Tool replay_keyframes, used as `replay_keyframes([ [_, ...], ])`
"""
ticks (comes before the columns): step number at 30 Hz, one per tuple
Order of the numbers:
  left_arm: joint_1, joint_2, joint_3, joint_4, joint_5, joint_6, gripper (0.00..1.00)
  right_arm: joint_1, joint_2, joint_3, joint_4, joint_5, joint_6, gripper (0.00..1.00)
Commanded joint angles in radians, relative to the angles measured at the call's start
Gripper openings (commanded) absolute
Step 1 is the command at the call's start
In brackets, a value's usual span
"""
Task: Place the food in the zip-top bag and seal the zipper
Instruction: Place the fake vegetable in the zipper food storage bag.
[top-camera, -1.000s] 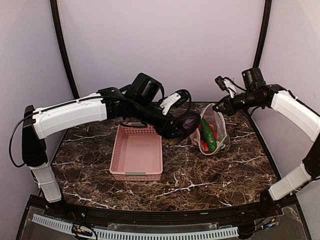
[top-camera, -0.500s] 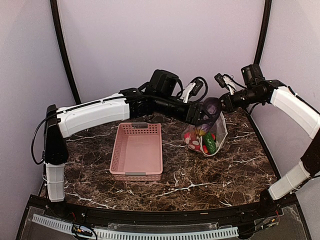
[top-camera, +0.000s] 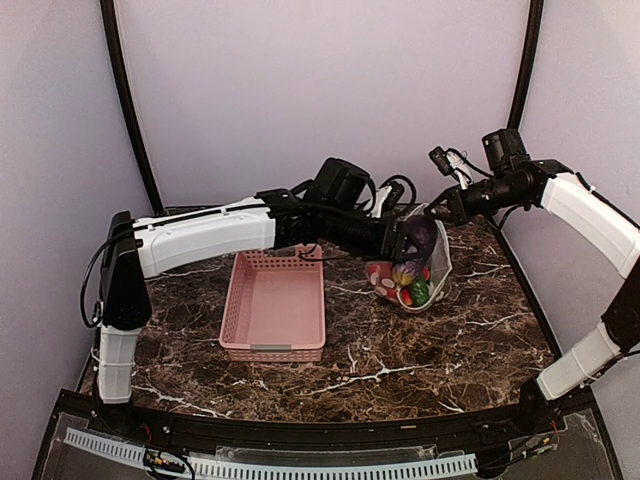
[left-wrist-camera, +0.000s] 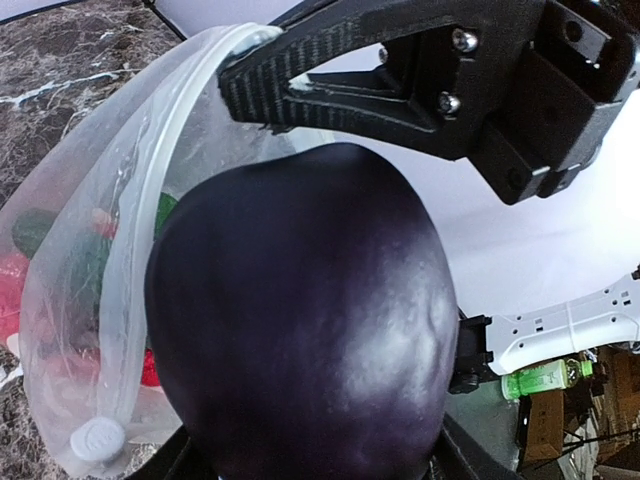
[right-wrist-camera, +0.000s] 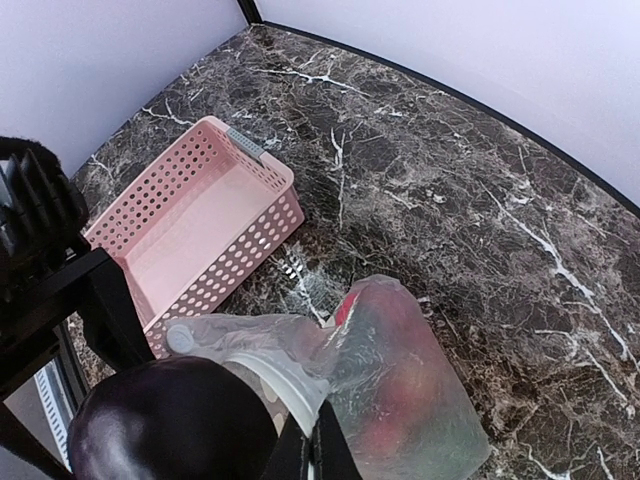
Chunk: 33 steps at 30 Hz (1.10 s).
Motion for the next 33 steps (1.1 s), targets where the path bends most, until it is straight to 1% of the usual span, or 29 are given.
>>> replay_keyframes([
  [1,0.005,0.005,0.006,-0.095,-0.095,0.025,0.38,0.000,-0.044,0.014,0.025,-0.051,-0.003,0.00],
  [4,0.021,0.008,-0.007,-0.111,-0.116,0.032,0.38,0.000,-0.060,0.005,0.025,-0.082,-0.006,0.00],
  [7,0.025,0.029,-0.001,-0.096,-0.102,0.033,0.37,0.000,-0.069,-0.008,0.027,-0.136,-0.006,0.00],
  [9,0.025,0.051,0.013,-0.080,-0.078,0.028,0.37,0.000,-0.069,-0.018,0.028,-0.194,-0.007,0.00],
  [12,0.024,0.080,0.032,-0.023,-0.003,0.013,0.37,0.000,-0.067,-0.031,0.038,-0.257,0.006,0.00],
  [16,0.022,0.108,0.022,0.077,0.080,-0.035,0.37,0.001,-0.054,-0.033,0.050,-0.276,0.016,0.00],
  [20,0.021,0.141,0.046,0.130,0.125,-0.063,0.37,0.003,-0.036,-0.034,0.064,-0.311,0.020,0.00],
  [22,0.018,0.158,0.073,0.137,0.151,-0.061,0.39,0.003,-0.023,-0.033,0.062,-0.319,0.016,0.00],
  [24,0.017,0.173,0.100,0.129,0.142,-0.070,0.42,0.004,-0.020,-0.036,0.061,-0.336,0.011,0.00],
  [25,0.018,0.177,0.105,0.122,0.113,-0.080,0.45,0.005,-0.020,-0.037,0.059,-0.347,0.009,0.00],
  [27,0.023,0.182,0.103,0.138,0.079,-0.118,0.48,0.008,-0.024,-0.035,0.048,-0.369,-0.001,0.00],
  [30,0.030,0.192,0.102,0.169,0.057,-0.160,0.50,0.020,-0.026,-0.025,0.003,-0.408,-0.037,0.00],
  [33,0.047,0.212,0.097,0.188,0.012,-0.253,0.51,0.034,-0.034,-0.034,-0.020,-0.431,-0.065,0.00],
])
